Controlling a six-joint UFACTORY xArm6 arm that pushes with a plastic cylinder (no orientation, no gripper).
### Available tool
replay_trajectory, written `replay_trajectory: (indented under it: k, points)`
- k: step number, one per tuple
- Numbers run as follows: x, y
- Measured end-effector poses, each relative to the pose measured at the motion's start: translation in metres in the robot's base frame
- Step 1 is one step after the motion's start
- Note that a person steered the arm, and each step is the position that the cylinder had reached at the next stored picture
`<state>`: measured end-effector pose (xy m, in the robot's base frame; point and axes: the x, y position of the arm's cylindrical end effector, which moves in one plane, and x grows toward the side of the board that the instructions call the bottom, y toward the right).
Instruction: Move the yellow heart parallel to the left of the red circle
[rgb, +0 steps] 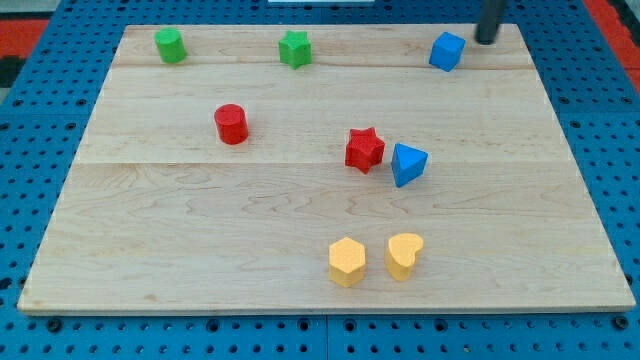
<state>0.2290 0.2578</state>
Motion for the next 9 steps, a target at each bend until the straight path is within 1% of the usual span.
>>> replay_trajectory:
  k: [1,2,6,7,8,9]
  points:
    - [0.033,0.020]
    - [0.041,0.012]
    - [0.042,-0.035]
    - [0.058,-0.046]
    - [0.081,-0.114]
    - [0.087,-0.167]
